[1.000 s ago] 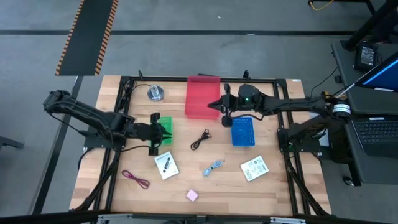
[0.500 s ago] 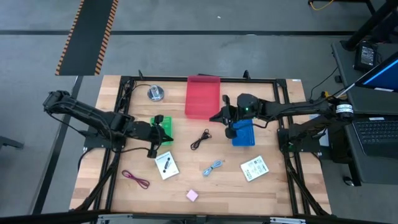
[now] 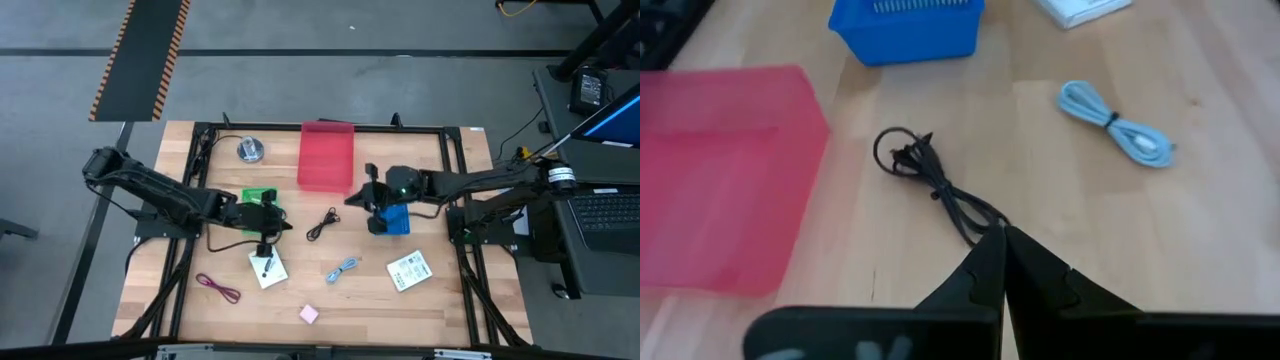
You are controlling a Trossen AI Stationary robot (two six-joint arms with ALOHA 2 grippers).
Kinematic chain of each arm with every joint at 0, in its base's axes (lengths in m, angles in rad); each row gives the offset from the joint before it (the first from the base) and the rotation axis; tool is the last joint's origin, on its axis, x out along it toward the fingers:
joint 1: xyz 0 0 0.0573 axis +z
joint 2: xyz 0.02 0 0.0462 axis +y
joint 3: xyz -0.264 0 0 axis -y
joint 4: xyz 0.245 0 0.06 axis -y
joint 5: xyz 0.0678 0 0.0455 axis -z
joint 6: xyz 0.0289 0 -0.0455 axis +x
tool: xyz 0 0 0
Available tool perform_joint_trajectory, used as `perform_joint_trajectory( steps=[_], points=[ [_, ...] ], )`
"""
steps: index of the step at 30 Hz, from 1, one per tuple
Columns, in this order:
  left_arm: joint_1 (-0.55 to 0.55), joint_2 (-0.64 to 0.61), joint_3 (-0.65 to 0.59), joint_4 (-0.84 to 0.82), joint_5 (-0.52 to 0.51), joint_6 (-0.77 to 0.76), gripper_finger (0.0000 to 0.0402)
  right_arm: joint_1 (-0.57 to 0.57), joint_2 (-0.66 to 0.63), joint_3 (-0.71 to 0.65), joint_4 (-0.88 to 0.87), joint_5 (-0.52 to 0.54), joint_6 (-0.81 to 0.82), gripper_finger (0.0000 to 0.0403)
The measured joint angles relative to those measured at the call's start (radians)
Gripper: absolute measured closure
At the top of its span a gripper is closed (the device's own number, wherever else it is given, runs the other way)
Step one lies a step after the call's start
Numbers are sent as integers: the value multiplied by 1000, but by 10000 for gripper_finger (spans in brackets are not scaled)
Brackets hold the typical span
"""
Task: Pick and place items into bin
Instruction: Put the black charger cable into the blue basket
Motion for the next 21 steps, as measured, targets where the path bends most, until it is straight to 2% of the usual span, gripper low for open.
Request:
perform_joint_trajectory(
  steps=[5, 12, 21],
  points=[
    [44, 130, 78, -3, 22, -44, 398, 29, -72, -90, 83, 57, -3, 398],
    [86, 266, 201, -26, 15, -91, 380, 31, -212, -153, 81, 93, 0, 398],
    [102, 388, 317, -78, -19, -140, 289, 34, -324, -217, 71, 94, -2, 398]
  ],
)
